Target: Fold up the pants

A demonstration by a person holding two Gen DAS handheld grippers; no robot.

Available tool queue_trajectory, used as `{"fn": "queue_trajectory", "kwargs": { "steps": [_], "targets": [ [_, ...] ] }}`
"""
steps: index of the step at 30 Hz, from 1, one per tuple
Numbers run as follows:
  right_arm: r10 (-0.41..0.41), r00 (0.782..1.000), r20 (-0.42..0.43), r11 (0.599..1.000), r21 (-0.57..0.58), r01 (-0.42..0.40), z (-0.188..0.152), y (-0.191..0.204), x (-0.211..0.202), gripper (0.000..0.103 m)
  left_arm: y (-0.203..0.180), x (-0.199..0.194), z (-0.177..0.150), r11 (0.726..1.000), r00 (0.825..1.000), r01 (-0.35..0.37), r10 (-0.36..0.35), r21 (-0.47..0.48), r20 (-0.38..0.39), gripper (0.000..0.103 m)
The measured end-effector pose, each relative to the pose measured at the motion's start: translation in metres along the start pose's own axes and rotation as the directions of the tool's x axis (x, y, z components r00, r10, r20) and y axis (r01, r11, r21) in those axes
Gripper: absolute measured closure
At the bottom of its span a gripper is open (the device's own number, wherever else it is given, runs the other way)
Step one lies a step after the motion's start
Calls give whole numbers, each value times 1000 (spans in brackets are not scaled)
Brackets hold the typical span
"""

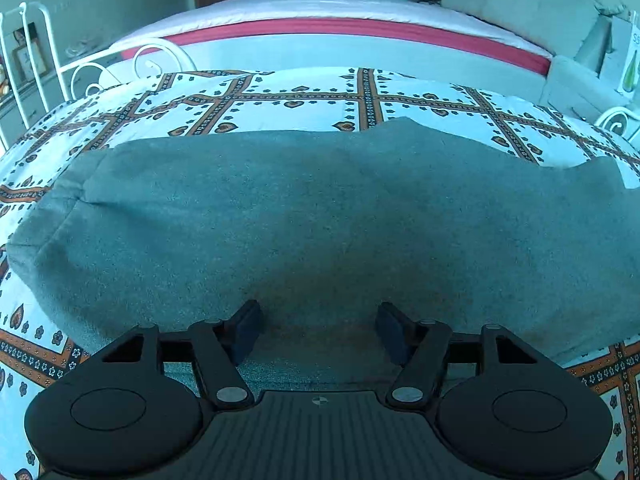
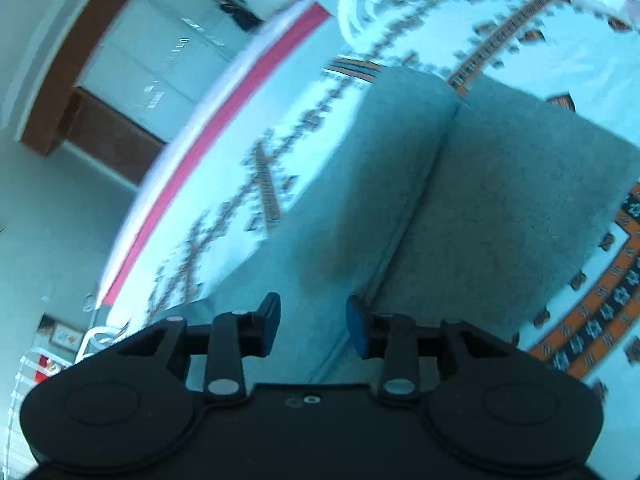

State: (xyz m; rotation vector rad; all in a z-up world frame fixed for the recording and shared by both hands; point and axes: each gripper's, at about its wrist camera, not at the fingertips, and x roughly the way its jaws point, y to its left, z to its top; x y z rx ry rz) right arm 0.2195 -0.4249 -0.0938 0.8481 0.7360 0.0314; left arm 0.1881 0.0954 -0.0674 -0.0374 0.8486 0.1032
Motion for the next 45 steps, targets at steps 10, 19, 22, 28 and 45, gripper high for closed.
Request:
{"fn": "queue_trajectory", "kwargs": {
  "steps": [10, 19, 22, 28, 45],
  "targets": [
    [-36, 999, 12, 998, 42, 36, 3, 0, -9, 76, 3, 2, 2, 999, 1000, 12, -12, -37, -5, 33],
    [12, 1000, 25, 998, 64, -14, 17, -3, 9, 103, 2, 2, 1, 1000, 1000, 18, -18, -13, -4, 30],
    [68, 988, 139, 996, -65, -60, 7, 33, -31, 103, 1, 2, 2, 1000, 1000, 15, -15, -18, -5, 29],
    [-121, 992, 31, 983, -132, 124, -20, 15, -34, 92, 0, 3, 2, 1000, 1000, 14, -15, -9, -11, 26],
    [92, 945, 315, 996, -51, -80, 13, -16, -85, 103, -6, 3, 0, 1000, 1000, 13, -13, 4, -12, 18]
  ]
}}
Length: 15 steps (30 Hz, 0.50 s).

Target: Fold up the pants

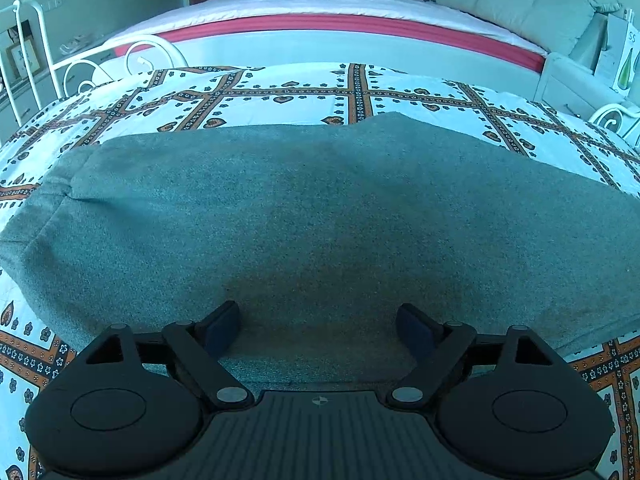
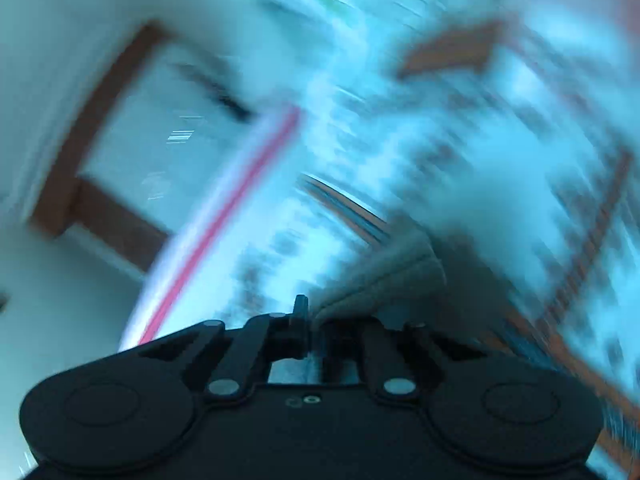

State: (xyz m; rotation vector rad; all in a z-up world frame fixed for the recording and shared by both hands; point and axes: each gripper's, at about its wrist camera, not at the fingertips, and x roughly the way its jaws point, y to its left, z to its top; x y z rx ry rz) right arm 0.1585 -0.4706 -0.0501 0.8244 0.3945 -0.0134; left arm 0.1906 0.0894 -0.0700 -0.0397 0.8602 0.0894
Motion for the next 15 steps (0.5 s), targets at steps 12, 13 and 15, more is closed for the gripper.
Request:
{"fn": "queue_trajectory", "kwargs": {
  "steps": [12, 13, 15],
  "targets": [
    [-177, 983, -55, 914, 360, 185, 9, -91, -8, 84, 0, 0, 2, 1000, 1000, 3, -3, -4, -5, 17],
    [-194, 979, -67, 919, 337, 206, 10, -91, -9, 84, 0, 1, 2, 1000, 1000, 2, -2, -3, -5, 17],
    [-161, 983, -90, 926, 330, 182, 7, -92, -9, 84, 0, 0, 2, 1000, 1000, 2, -2, -1, -4, 17]
  ]
}}
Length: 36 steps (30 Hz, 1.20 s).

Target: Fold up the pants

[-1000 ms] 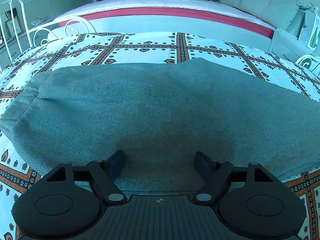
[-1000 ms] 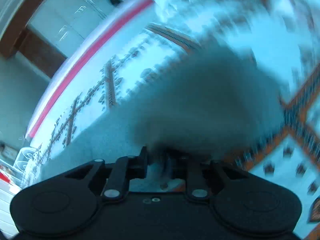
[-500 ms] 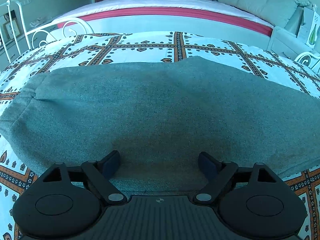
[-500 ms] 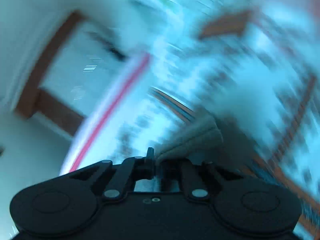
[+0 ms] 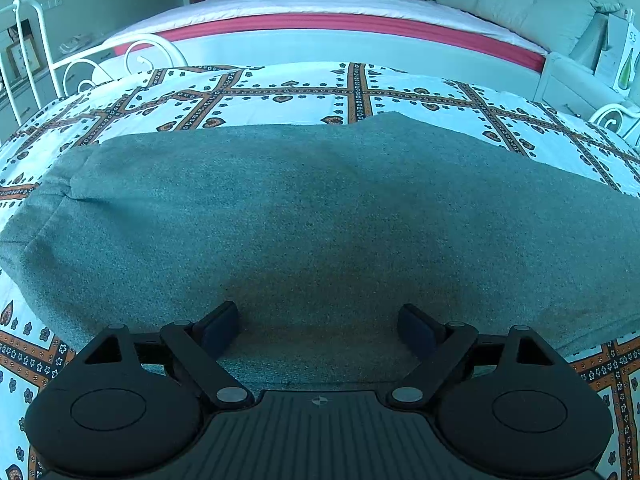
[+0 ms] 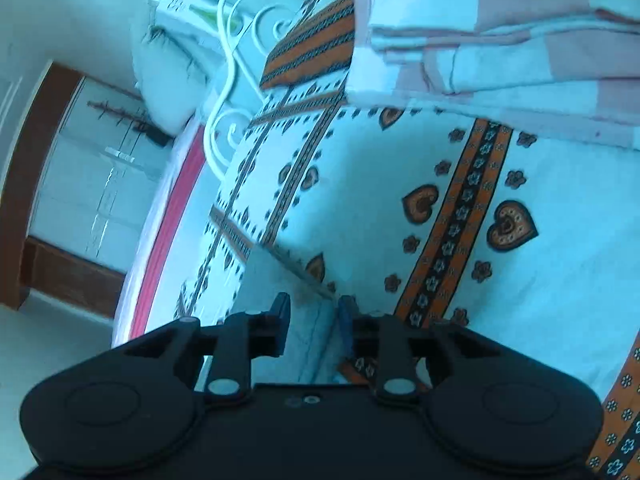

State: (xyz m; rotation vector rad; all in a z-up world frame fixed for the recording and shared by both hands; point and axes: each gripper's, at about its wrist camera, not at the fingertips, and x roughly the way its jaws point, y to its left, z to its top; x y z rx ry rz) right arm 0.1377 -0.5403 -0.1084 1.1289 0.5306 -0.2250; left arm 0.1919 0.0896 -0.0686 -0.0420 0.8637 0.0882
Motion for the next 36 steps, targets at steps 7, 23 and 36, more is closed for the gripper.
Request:
{"fn": "queue_trajectory", "kwargs": {
  "steps": [7, 23, 36],
  "targets": [
    [-64, 998, -13, 992, -106, 62, -9, 13, 10, 102, 0, -1, -2, 1000, 1000, -2, 2, 9, 4, 16],
    [-8, 1000, 16, 928, -371, 14, -43, 99, -19, 68, 136, -66, 0, 925, 964, -161, 222, -343, 146, 35],
    [-55, 976, -210, 800, -594, -83, -120, 167, 22, 52, 206, -29, -9, 857, 991, -34, 96, -515, 96, 66]
  ]
}}
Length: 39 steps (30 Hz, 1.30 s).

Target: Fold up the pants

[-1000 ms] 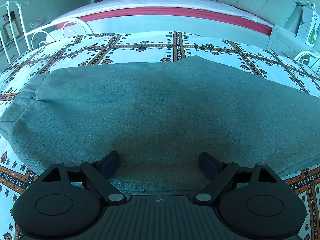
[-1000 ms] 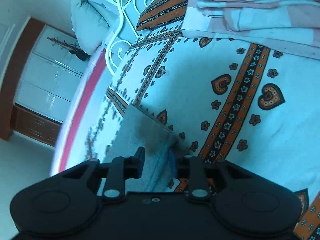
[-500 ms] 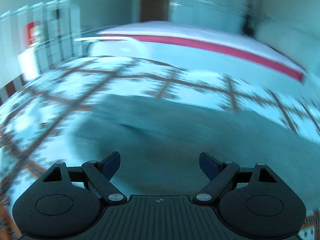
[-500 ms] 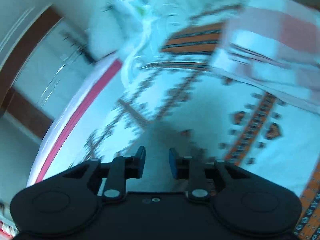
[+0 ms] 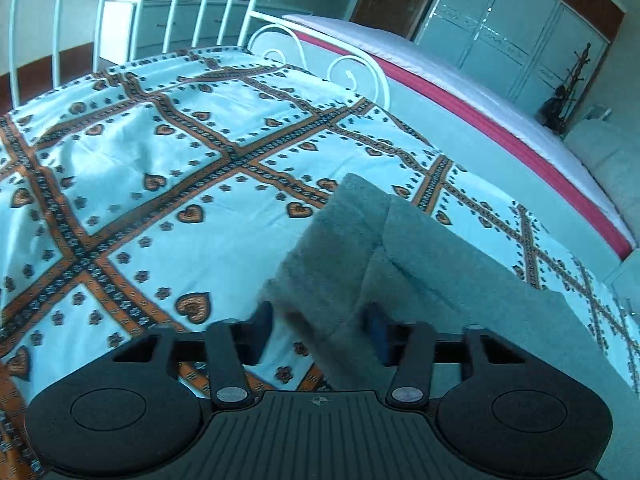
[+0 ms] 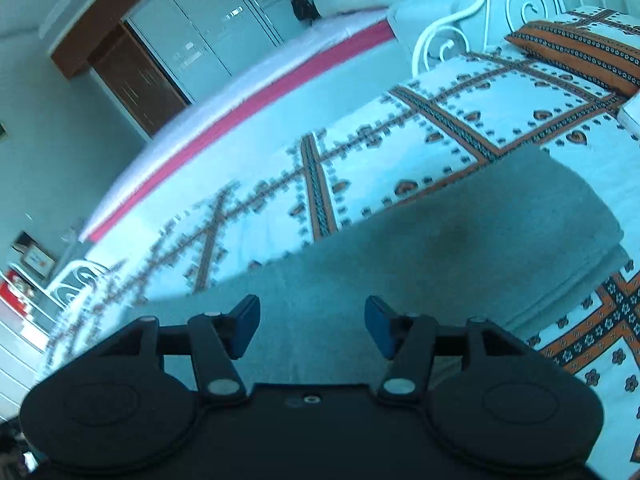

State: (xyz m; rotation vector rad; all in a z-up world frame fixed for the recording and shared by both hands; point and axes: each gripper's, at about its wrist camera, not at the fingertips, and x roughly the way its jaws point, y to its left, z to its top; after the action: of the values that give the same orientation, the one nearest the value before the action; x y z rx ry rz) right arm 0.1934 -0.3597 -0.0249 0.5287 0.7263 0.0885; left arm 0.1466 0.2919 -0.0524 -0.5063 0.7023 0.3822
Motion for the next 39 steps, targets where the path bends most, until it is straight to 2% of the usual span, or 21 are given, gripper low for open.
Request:
{"fn": "queue_trajectory", "kwargs": {
  "steps": [3, 5, 6, 7, 8, 9, 10, 11, 12, 15, 18, 22, 24, 25, 26, 28, 30, 33, 35, 37, 39],
  "targets": [
    [-40, 998, -45, 996, 72, 44, -5, -10, 11, 52, -6, 13, 4, 1000, 1000, 0, 0, 26, -12, 69],
    [-25, 998, -52, 991, 132, 31, -6, -19, 17, 52, -7, 14, 10, 999, 999, 31, -32, 23, 9, 79],
    [-27, 998, -54, 989, 146, 35, -7, -22, 19, 52, -8, 4, 15, 998, 995, 65, -67, 22, 70, 82],
    [-36, 998, -56, 988, 149, 44, -7, -24, 20, 52, -11, -14, 20, 993, 977, 115, -120, 37, 174, 82],
    [-42, 998, -54, 988, 147, 49, -7, -24, 19, 52, -15, -28, 25, 990, 962, 129, -140, 61, 235, 82],
    [-38, 998, -48, 988, 147, 45, -7, -25, 18, 52, -18, -31, 26, 990, 960, 108, -127, 88, 251, 82],
    [-34, 999, -43, 989, 143, 39, -7, -24, 17, 52, -15, -17, 24, 993, 979, 61, -79, 101, 186, 82],
    [-34, 999, -41, 990, 137, 39, -6, -24, 17, 52, -7, 7, 18, 996, 998, 34, -39, 82, 57, 82],
    [-37, 998, -42, 990, 136, 43, -7, -24, 17, 52, 3, 26, 9, 998, 999, 19, -17, 59, -33, 82],
    [-30, 998, -50, 986, 160, 37, -6, -27, 19, 52, 6, 17, 14, 998, 999, 46, -46, 33, 5, 80],
    [-19, 999, -39, 988, 150, 25, -5, -24, 17, 52, 1, 17, 8, 998, 1000, 25, -25, 57, 4, 80],
    [-18, 999, -43, 988, 155, 25, -5, -26, 16, 52, -1, -4, 13, 996, 993, 74, -79, 50, 91, 80],
    [-21, 999, -38, 987, 156, 26, -5, -28, 15, 52, -2, 12, 5, 993, 1000, -23, 24, 117, -6, 79],
    [-23, 999, -39, 987, 156, 29, -5, -29, 16, 52, 1, 16, 2, 993, 1000, -20, 21, 113, -15, 79],
    [-27, 999, -42, 987, 159, 33, -5, -30, 16, 52, 2, 11, 4, 994, 1000, -5, 4, 105, 6, 78],
    [-28, 999, -43, 984, 175, 35, -6, -32, 15, 52, 3, -5, 7, 997, 998, 21, -25, 70, 62, 66],
    [-22, 999, -38, 984, 174, 28, -6, -32, 14, 52, 1, -17, 6, 998, 996, -25, 21, 53, 89, 65],
    [-21, 999, -38, 987, 155, 27, -7, -28, 14, 51, -3, -39, 8, 999, 978, -50, 46, 15, 204, 58],
    [-19, 999, -43, 991, 134, 24, -9, -23, 15, 51, -16, -45, 12, 999, 966, -13, 1, 45, 260, 57],
    [-16, 999, -46, 994, 110, 21, -10, -15, 18, 49, -41, -35, 17, 993, 968, 53, -78, 110, 238, 57],
    [1, 999, -41, 998, 70, 2, -12, -3, 22, 50, -66, -21, 18, 980, 972, 73, -111, 185, 205, 57]
  ]
}}
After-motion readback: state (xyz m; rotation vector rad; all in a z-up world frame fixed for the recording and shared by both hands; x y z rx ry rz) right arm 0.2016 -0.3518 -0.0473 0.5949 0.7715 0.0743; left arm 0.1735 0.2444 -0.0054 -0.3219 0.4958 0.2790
